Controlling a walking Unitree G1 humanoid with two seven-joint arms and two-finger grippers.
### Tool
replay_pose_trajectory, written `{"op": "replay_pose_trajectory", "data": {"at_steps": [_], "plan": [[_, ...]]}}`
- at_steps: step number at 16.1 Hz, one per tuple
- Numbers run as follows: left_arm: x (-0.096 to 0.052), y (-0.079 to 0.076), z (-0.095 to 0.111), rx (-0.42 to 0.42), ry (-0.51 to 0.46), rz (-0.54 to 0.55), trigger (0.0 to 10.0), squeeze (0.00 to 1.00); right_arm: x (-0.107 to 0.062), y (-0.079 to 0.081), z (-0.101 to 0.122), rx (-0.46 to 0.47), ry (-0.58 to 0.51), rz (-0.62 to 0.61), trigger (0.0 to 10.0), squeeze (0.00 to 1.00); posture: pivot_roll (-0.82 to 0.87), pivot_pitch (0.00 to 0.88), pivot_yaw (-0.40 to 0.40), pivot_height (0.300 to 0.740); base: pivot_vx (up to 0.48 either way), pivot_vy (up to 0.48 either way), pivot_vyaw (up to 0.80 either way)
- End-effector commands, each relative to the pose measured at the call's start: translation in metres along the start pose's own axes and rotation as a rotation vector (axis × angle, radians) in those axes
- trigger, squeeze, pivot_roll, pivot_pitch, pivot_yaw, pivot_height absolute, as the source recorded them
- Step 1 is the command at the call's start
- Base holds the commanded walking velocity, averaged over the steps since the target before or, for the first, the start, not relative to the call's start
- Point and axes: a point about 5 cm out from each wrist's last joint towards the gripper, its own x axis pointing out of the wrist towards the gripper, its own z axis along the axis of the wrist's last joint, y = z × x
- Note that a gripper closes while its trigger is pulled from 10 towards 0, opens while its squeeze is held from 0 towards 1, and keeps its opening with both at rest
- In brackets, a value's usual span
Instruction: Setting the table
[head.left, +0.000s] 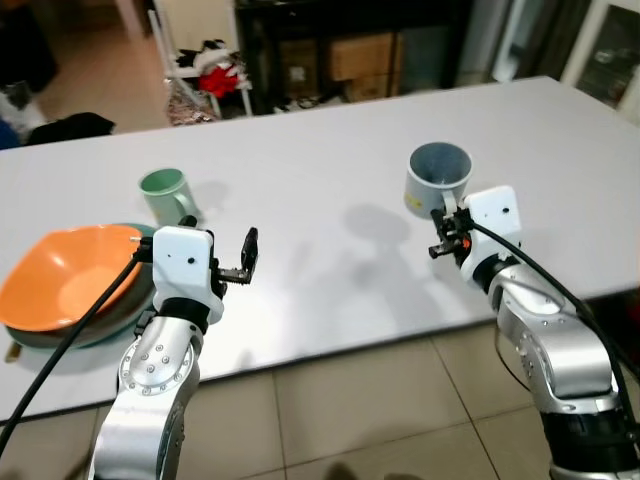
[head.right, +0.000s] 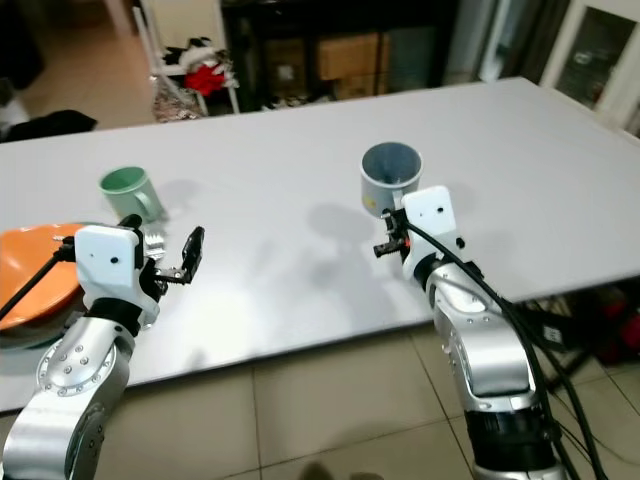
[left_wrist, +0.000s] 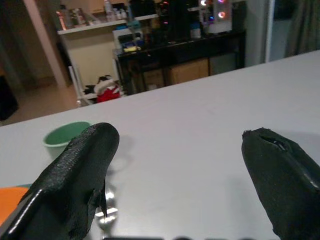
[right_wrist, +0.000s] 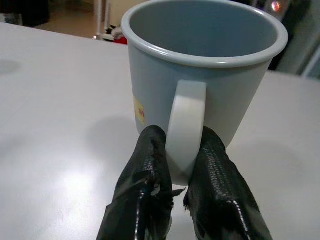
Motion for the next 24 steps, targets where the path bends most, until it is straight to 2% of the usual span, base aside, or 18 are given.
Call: {"op": "replay_pose_trajectory", "data": {"at_steps": [1, 6, 11, 15, 18, 21, 24], "plan": [[-0.001, 0.005, 0.0, 0.018, 0.005, 0.011, 10.0, 0.0, 0.004, 0.009, 0.007, -0.022, -0.036, 0.031, 10.0, 0.0, -0.11, 0.013, 0.055, 0.74, 0.352, 0.0, 0.0], [0.0, 0.0, 0.001, 0.031, 0.001, -0.034, 10.0, 0.0, 0.008, 0.012, 0.007, 0.116, -0.037, 0.103, 10.0, 0.0, -0.11, 0.019, 0.053, 0.74, 0.349, 0.0, 0.0], [-0.001, -0.009, 0.003, 0.025, 0.01, -0.122, 10.0, 0.0, 0.021, 0.017, 0.004, 0.155, 0.002, 0.169, 10.0, 0.0, -0.1, 0.023, 0.054, 0.74, 0.27, 0.0, 0.0], [-0.003, -0.035, 0.009, 0.082, 0.032, -0.398, 10.0, 0.0, 0.044, 0.019, 0.003, 0.138, 0.027, 0.211, 10.0, 0.0, -0.08, 0.032, 0.064, 0.74, 0.0, 0.0, 0.0], [0.008, -0.044, 0.01, 0.07, 0.061, -0.43, 10.0, 0.0, 0.064, 0.02, 0.005, 0.134, 0.034, 0.214, 10.0, 0.0, -0.08, 0.041, 0.069, 0.74, 0.0, 0.0, 0.0], [0.013, -0.053, 0.012, 0.071, 0.089, -0.512, 10.0, 0.0, 0.083, 0.021, 0.001, 0.088, 0.063, 0.211, 10.0, 0.0, -0.08, 0.065, 0.081, 0.74, 0.0, 0.0, 0.0], [0.014, -0.05, 0.015, 0.069, 0.097, -0.52, 10.0, 0.0, 0.094, 0.022, -0.004, 0.073, 0.089, 0.171, 10.0, 0.0, -0.06, 0.093, 0.092, 0.74, 0.0, 0.0, 0.0]]}}
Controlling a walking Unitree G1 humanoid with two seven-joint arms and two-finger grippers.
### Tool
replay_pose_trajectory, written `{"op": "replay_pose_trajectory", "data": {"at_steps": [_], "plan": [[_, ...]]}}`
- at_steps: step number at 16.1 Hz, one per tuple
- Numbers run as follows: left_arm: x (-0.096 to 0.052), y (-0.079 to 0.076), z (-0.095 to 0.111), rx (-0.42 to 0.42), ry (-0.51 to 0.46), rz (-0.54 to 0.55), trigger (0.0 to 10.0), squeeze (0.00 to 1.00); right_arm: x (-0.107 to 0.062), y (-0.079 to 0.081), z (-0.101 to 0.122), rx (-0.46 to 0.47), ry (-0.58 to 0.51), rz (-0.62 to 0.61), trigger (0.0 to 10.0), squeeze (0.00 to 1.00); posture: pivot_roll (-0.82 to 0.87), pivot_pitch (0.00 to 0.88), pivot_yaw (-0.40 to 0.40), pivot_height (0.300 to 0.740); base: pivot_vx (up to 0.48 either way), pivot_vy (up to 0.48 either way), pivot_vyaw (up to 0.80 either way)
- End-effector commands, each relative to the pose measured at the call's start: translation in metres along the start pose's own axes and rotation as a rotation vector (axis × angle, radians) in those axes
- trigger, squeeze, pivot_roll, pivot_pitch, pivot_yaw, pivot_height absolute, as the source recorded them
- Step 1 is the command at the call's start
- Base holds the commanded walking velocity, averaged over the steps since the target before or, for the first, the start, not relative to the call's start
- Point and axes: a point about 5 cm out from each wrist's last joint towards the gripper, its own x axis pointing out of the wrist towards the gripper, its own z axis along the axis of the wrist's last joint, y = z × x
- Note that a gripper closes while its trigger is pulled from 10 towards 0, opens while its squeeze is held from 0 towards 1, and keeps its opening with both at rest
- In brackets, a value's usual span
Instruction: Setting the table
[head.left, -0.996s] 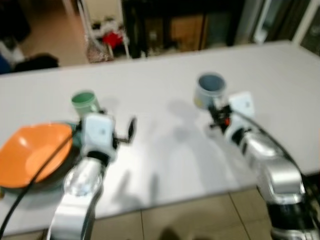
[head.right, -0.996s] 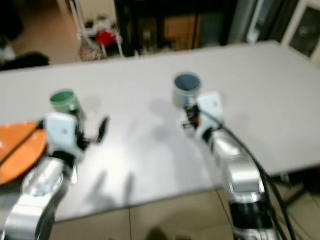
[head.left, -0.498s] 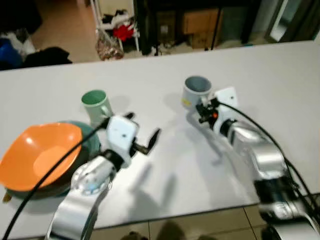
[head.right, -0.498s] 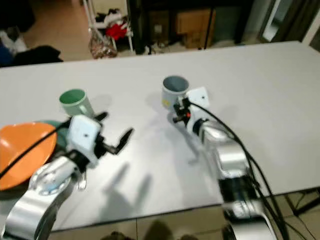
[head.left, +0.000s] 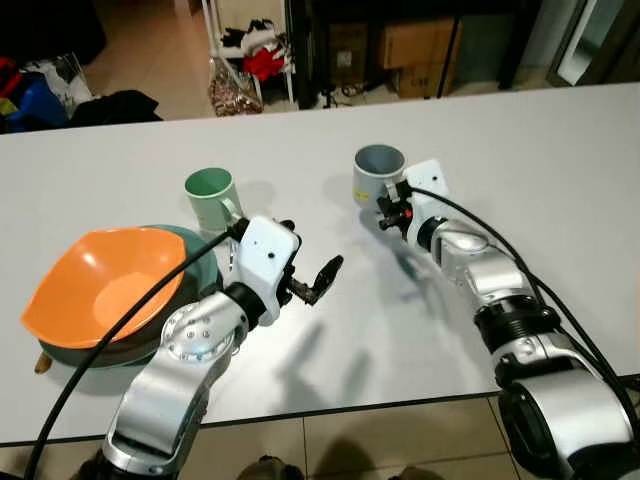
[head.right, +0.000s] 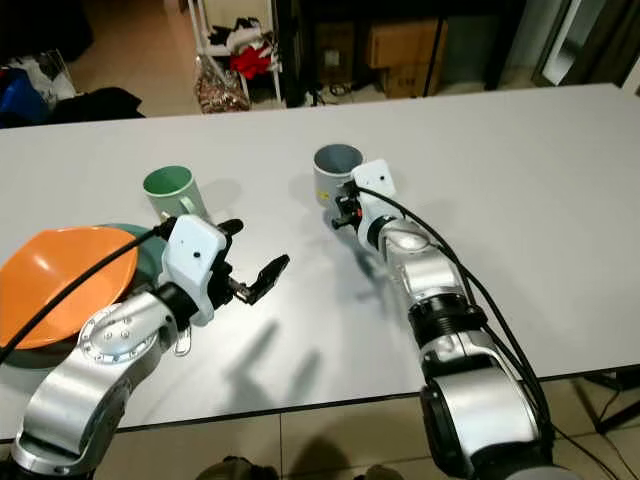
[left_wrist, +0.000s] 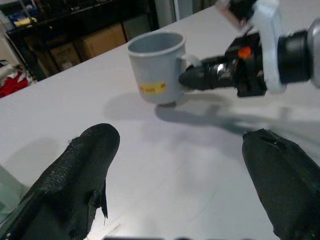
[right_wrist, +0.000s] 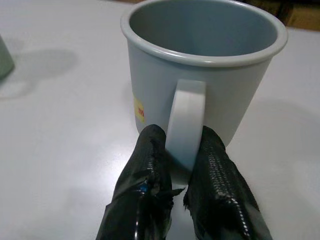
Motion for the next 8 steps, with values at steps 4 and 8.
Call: {"op": "replay_pose_trajectory", "data": {"at_steps": [4, 8], "plan": [[-0.0059, 0.0026, -0.0019, -0.016, 0.038, -0.001, 10.0, 0.0, 0.0065, -0.003, 0.0013, -0.021, 0.003, -0.043, 10.0, 0.0, -0.04, 0.116, 0.085, 0.74, 0.0, 0.0, 0.0], [-0.0068, 0.0028, -0.0024, -0.027, 0.049, -0.001, 10.0, 0.0, 0.0095, 0.001, 0.0006, 0.004, -0.006, -0.028, 10.0, 0.0, -0.05, 0.115, 0.085, 0.74, 0.0, 0.0, 0.0]]}}
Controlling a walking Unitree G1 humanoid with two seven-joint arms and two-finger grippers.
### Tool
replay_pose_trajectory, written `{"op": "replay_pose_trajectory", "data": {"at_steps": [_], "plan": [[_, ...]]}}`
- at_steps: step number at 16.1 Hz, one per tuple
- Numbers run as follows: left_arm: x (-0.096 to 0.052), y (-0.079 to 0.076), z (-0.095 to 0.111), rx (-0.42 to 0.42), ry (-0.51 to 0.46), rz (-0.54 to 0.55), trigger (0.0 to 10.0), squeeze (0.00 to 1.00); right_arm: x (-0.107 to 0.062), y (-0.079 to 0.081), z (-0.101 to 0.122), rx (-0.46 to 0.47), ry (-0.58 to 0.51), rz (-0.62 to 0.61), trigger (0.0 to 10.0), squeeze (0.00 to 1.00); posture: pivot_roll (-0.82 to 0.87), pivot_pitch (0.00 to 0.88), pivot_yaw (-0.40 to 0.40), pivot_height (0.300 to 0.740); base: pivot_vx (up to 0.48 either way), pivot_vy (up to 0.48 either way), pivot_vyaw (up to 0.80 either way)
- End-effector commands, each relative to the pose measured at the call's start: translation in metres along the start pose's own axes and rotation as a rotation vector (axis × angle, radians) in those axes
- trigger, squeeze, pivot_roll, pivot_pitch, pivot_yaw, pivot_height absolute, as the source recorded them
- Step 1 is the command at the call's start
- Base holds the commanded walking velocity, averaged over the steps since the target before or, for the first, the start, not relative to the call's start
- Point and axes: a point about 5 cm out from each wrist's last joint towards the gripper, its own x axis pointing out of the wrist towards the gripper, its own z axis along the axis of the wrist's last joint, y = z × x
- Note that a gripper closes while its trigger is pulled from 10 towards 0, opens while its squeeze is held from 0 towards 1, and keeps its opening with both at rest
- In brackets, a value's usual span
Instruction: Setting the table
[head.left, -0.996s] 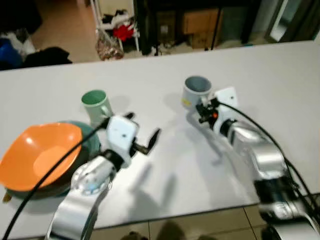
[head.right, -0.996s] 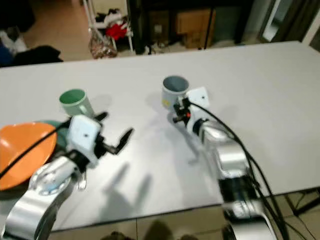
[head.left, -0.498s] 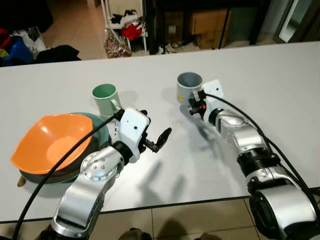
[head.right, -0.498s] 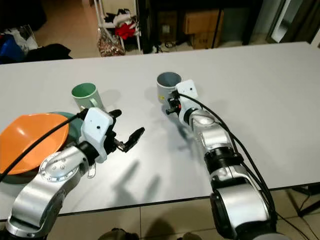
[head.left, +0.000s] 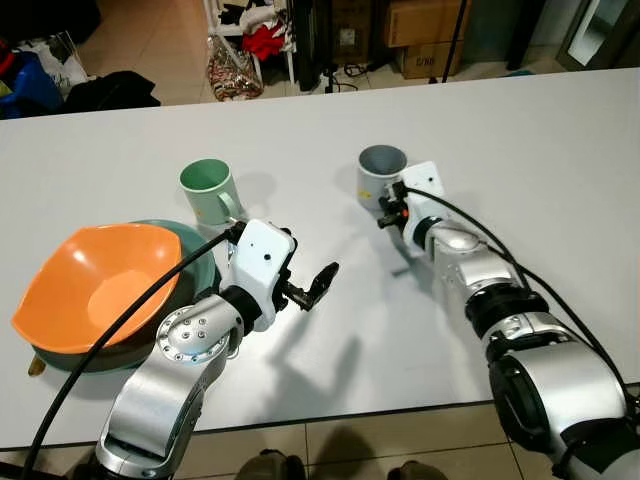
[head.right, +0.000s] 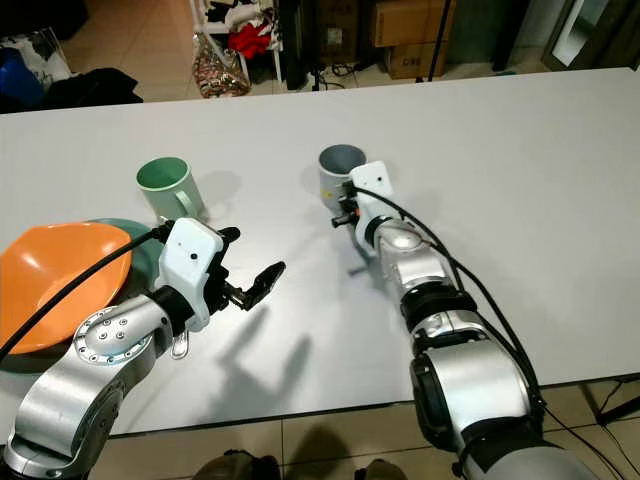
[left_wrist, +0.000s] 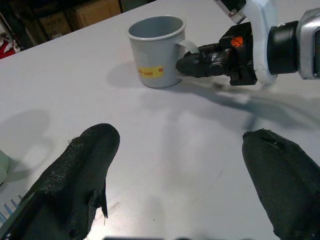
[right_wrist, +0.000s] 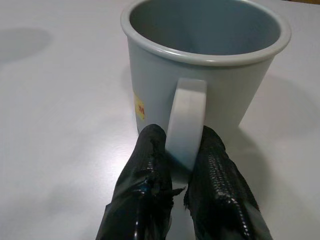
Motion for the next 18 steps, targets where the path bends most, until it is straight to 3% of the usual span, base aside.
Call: {"op": "replay_pose_trajectory", "data": {"at_steps": [1, 2, 6, 10, 11, 13, 14, 16, 18], "plan": [[-0.002, 0.002, 0.002, 0.0, -0.002, 0.005, 10.0, 0.0, 0.002, 0.003, 0.001, 0.007, 0.002, 0.012, 10.0, 0.04, -0.05, 0.114, 0.086, 0.74, 0.0, 0.0, 0.0], [-0.001, 0.002, 0.003, -0.006, -0.005, 0.004, 10.0, 0.0, 0.002, 0.004, -0.001, 0.018, 0.004, 0.018, 10.0, 1.0, -0.05, 0.114, 0.086, 0.74, 0.0, 0.0, 0.0], [0.0, 0.005, 0.003, -0.01, -0.006, 0.013, 10.0, 0.0, 0.001, 0.005, -0.006, 0.046, 0.001, 0.014, 10.0, 1.0, -0.05, 0.095, 0.084, 0.74, 0.0, 0.0, 0.0], [-0.003, 0.009, 0.005, -0.015, -0.024, 0.035, 10.0, 0.0, -0.006, -0.004, -0.001, 0.099, -0.083, 0.029, 10.0, 1.0, -0.06, 0.067, 0.086, 0.74, 0.0, 0.0, 0.0], [-0.006, 0.01, 0.006, -0.028, -0.037, 0.048, 10.0, 0.0, -0.015, -0.006, 0.004, 0.118, -0.137, 0.056, 10.0, 1.0, -0.07, 0.051, 0.088, 0.74, 0.0, 0.0, 0.0], [-0.014, 0.013, 0.005, -0.062, -0.063, 0.093, 10.0, 0.0, -0.05, -0.003, 0.008, 0.143, -0.199, 0.101, 10.0, 1.0, -0.09, 0.03, 0.088, 0.74, 0.0, 0.0, 0.0], [-0.015, 0.013, 0.005, -0.063, -0.064, 0.098, 10.0, 0.0, -0.054, -0.002, 0.008, 0.14, -0.201, 0.105, 10.0, 1.0, -0.09, 0.03, 0.088, 0.74, 0.0, 0.0, 0.0], [-0.025, 0.009, 0.0, -0.093, -0.076, 0.138, 10.0, 0.0, -0.096, 0.009, 0.001, 0.114, -0.203, 0.133, 10.0, 1.0, -0.1, 0.007, 0.093, 0.74, 0.0, 0.0, 0.0], [-0.036, 0.017, -0.005, -0.1, -0.08, 0.309, 10.0, 0.0, -0.12, 0.024, 0.007, 0.037, -0.278, 0.182, 10.0, 1.0, -0.12, 0.0, 0.102, 0.74, 0.0, 0.0, 0.0]]}}
